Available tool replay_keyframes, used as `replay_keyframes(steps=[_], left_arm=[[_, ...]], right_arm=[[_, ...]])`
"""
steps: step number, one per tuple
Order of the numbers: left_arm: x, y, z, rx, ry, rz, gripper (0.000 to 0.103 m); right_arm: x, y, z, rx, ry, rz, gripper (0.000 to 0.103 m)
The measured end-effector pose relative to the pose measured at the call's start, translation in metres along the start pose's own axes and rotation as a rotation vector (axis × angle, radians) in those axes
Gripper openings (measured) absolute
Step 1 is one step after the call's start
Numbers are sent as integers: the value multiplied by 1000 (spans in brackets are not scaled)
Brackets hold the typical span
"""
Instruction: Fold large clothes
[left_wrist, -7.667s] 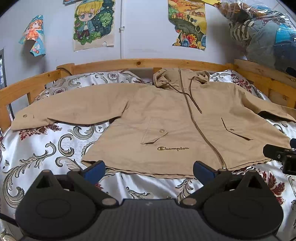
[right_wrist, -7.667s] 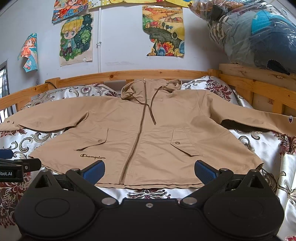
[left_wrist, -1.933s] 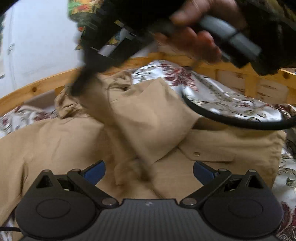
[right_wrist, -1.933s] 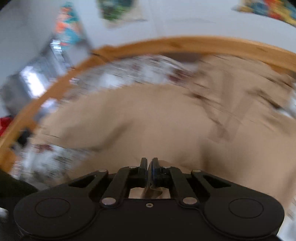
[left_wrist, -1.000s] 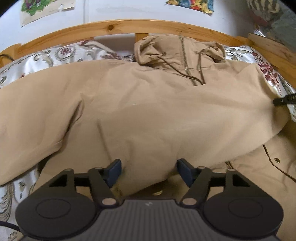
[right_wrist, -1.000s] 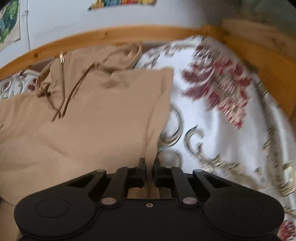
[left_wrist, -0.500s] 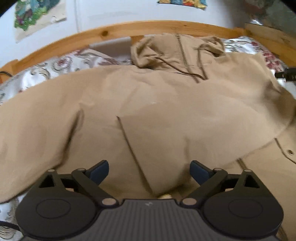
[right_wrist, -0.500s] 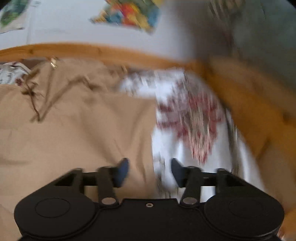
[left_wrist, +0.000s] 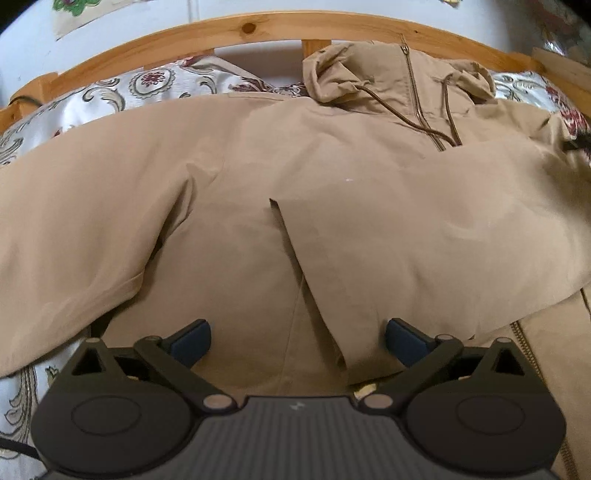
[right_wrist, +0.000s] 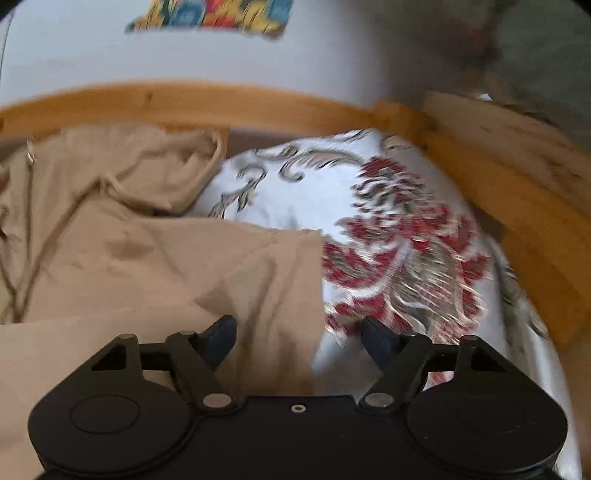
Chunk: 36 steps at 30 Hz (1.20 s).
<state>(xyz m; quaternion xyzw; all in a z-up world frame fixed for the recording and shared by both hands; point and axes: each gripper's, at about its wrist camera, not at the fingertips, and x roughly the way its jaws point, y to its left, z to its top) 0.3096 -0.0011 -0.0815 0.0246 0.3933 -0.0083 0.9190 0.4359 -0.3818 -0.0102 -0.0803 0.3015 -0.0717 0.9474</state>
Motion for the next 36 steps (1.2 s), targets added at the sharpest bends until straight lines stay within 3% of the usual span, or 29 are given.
replay_keyframes(steps=[4,8,11,16,18,22,26,30,33,36], left_arm=[[-9,7,-6,-32,-20,-60,102],[-2,-5,-10,54,10,14,103],[-9,-6,-7,67,6,1,102],[-45,20,-15,3,-71,-46,102],[-60,34,-19,-29,-104,-29,102],[-90,62,-26,-98,-130,77,102],[-125,98,-37,-173,-153,195,102],[-156,152,-61,-383,-145,263,102],[-171,195,-77,-530,-169,316,102],[-177,232,-85,-654,-189,263,102]], right_arm=[[-65,1,-48,-101,-64,-20,87],[-64,6,-90,-296,2,-133,90],[-50,-1,-93,-244,14,-151,101],[-65,7,-78,-180,13,-146,96],[-91,20,-77,-153,-51,-73,100],[-146,57,-82,-175,-164,172,102],[-194,96,-91,-152,-214,302,102],[-230,121,-103,-38,-195,408,102],[-253,138,-111,-67,-153,479,102],[-272,153,-120,-63,-121,481,102]])
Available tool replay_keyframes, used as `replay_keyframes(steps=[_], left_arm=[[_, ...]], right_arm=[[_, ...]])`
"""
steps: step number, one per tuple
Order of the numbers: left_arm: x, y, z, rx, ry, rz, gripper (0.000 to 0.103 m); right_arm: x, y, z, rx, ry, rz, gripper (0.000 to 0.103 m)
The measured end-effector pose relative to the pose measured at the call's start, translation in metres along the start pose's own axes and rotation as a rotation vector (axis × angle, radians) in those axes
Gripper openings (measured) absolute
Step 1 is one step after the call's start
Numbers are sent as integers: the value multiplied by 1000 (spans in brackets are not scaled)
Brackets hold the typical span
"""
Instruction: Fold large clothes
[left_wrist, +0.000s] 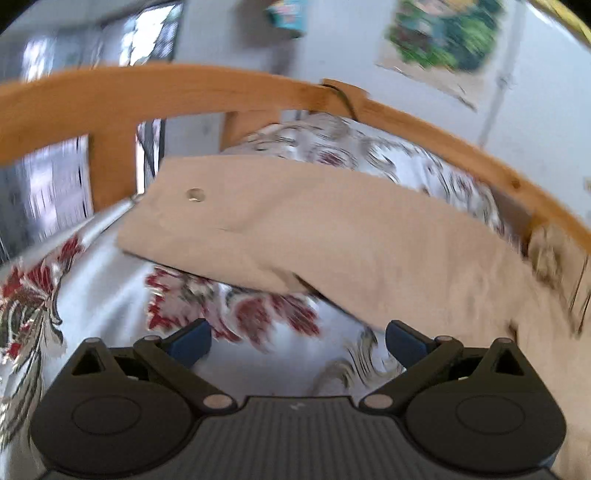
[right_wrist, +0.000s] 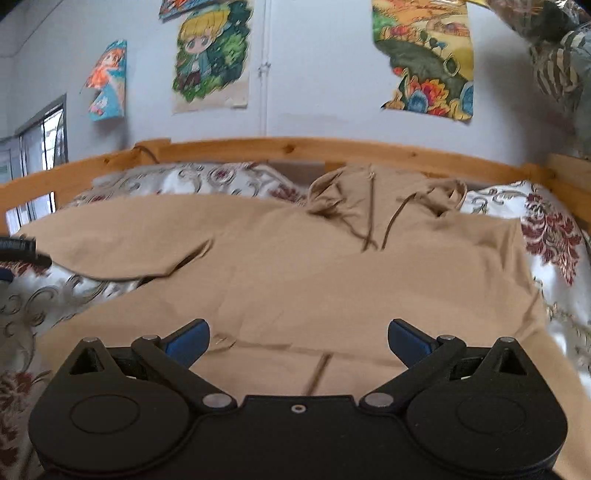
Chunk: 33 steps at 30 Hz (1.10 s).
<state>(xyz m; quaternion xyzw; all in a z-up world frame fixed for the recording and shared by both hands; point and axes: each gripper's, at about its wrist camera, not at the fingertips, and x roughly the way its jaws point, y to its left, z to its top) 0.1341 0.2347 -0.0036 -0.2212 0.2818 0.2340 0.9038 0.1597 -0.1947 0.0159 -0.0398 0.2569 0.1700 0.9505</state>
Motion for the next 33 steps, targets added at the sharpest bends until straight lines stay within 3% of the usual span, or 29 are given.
replay_keyframes(steps=[4,8,11,13,15,17,20,24,28,31,33], left_arm=[[12,15,19,-132,-17,23,102],[27,6,26,-222,-23,131,100],[30,-5,26,-247,-61,269,75],[29,-6,26,-289,-101,310,34],[23,-2,25,-337,-123,351,15],[16,-2,24,-353,-153,345,8],[-1,-26,24,-220,-242,337,3],[-31,-76,31,-14,-389,228,1],[-66,-150,48,288,-502,1,1],[-88,-209,49,542,-531,-211,1],[-88,-247,45,663,-527,-298,1]], right_arm=[[3,9,-9,16,39,28,102],[15,1,-20,57,95,-18,102],[23,-13,-30,110,116,-24,102],[26,-19,-34,126,133,-42,102],[28,-25,-37,145,143,-48,102],[28,-29,-38,166,146,-47,102],[26,-32,-37,174,131,-46,102],[23,-36,-35,150,84,-54,102],[20,-51,-33,130,14,-45,102],[17,-75,-26,149,-60,-48,102],[13,-96,-20,189,-94,-108,102]])
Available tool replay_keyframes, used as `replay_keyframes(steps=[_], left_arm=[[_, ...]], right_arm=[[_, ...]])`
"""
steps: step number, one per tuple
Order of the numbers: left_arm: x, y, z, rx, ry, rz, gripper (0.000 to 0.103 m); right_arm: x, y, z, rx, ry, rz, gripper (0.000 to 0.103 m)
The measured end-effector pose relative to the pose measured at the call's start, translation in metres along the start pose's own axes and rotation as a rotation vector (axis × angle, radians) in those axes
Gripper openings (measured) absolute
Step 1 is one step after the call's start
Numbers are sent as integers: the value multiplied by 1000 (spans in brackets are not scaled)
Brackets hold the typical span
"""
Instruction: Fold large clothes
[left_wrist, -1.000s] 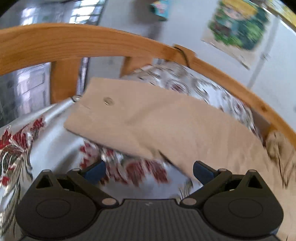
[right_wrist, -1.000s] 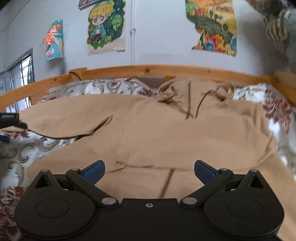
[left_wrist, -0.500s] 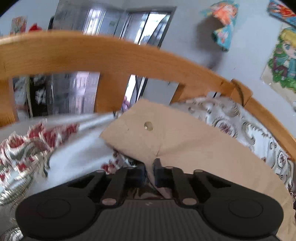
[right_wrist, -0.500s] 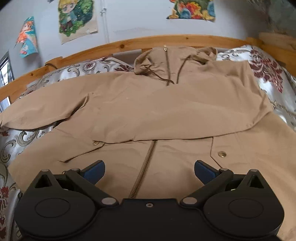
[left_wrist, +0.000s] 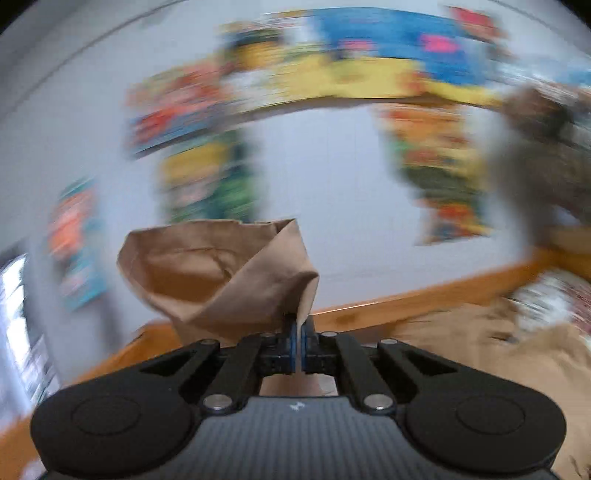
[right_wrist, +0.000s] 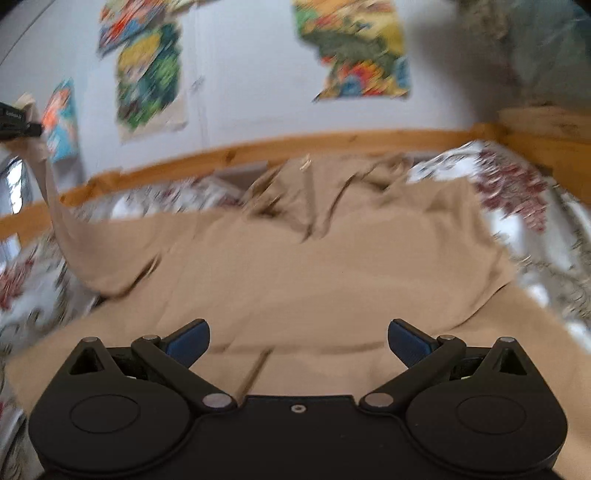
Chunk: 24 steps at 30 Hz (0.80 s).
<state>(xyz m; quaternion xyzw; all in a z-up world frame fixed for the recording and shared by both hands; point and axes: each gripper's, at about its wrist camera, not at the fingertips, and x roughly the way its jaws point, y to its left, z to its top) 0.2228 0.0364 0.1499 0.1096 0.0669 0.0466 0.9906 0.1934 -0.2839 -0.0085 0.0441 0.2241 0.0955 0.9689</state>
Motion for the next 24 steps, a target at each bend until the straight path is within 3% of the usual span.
replay_keyframes(steps=[4,8,11,14,16,19,22,24], left_arm=[[31,-68,14,29,19,-183,0],[50,-128,-6,-7,42,-379,0],[65,-170,-36,-29,157,-547,1],[83,-196,-66,-28,277,-668,7],[91,-207,-89,-22,348,-718,33],[92,-208,-110,-15,362,-732,66],[91,-191,-120,-42,378,-710,78],[83,-168,-123,-61,374,-651,86]], right_arm=[[-2,-33,10,44,-42,-87,102],[2,-62,15,62,-88,-170,102],[1,-83,20,83,-135,-252,102],[0,-104,20,111,-153,-294,102],[2,-116,19,138,-149,-294,102],[10,-127,14,168,-123,-272,102],[17,-125,10,170,-106,-235,102],[23,-120,8,173,-92,-197,99]])
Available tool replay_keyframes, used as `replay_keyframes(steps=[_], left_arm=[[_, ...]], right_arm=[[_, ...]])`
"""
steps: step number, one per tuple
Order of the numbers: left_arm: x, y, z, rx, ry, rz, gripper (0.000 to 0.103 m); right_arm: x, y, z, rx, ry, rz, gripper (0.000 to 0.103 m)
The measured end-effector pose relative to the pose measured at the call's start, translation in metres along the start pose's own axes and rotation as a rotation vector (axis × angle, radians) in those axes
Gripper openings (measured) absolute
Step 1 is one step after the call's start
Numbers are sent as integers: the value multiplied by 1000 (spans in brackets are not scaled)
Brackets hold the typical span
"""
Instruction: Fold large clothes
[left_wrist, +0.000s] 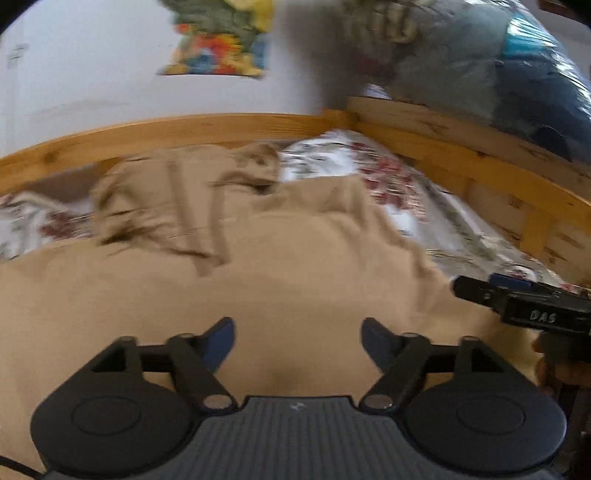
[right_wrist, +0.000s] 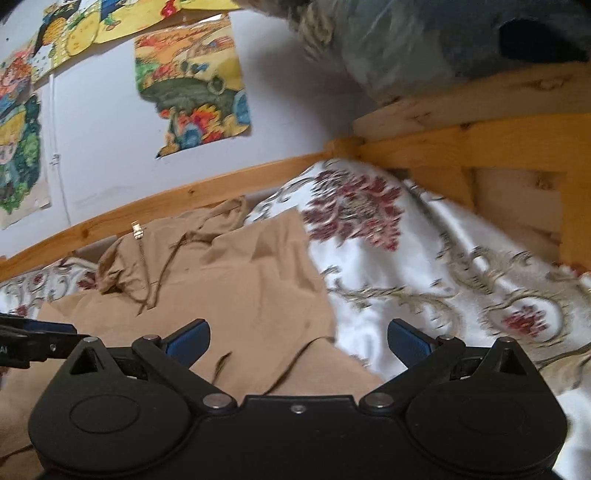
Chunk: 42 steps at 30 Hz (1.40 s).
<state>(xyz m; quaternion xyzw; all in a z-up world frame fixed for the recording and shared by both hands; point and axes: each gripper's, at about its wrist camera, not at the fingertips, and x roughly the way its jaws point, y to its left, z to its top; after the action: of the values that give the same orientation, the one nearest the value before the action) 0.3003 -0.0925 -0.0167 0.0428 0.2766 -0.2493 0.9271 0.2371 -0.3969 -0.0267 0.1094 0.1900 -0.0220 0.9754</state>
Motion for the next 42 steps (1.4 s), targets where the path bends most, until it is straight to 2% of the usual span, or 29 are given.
replay_keyframes(steps=[2,5,8,9,12,17,19,20,21,22,23,25,28,31,35,38,40,42], left_arm=[[-10,21,-8,-22,-4,101,87],[-15,56,-21,-53,34,342,87],[-22,99,-31,-127,69,538,87],[-26,113,-34,-166,77,583,87],[-41,153,-44,-285,65,655,88],[-52,188,-62,-404,76,681,88],[-54,190,-66,-414,67,673,88],[-54,190,-67,-415,63,669,88],[-55,188,-68,-412,58,661,88],[-55,187,-68,-410,49,650,88],[-56,185,-68,-409,41,637,88],[-56,179,-65,-402,21,606,88],[-49,171,-56,-348,15,573,88],[-34,166,-45,-295,35,583,88],[-12,169,-39,-264,70,611,87],[0,171,-41,-220,113,623,87],[3,179,-48,-257,142,633,86],[-3,188,-57,-350,111,606,79]], right_arm=[[7,8,-2,10,30,35,96],[23,21,-7,12,112,94,85],[41,34,-14,20,212,133,73],[44,38,-17,30,228,155,68],[52,51,-23,22,266,195,67],[64,67,-32,-28,288,153,67],[68,74,-34,-18,273,139,63],[69,78,-36,-38,274,143,41],[70,81,-36,-67,277,129,14],[69,86,-37,-100,274,106,3],[68,85,-36,-108,264,109,0],[59,84,-27,-131,188,94,0],[46,89,-10,-282,43,16,0],[49,86,1,-384,-47,-86,0],[68,75,-6,-446,-64,-175,0],[87,68,-20,-462,2,-199,0],[92,64,-25,-454,23,-207,0],[94,63,-25,-446,31,-209,0]])
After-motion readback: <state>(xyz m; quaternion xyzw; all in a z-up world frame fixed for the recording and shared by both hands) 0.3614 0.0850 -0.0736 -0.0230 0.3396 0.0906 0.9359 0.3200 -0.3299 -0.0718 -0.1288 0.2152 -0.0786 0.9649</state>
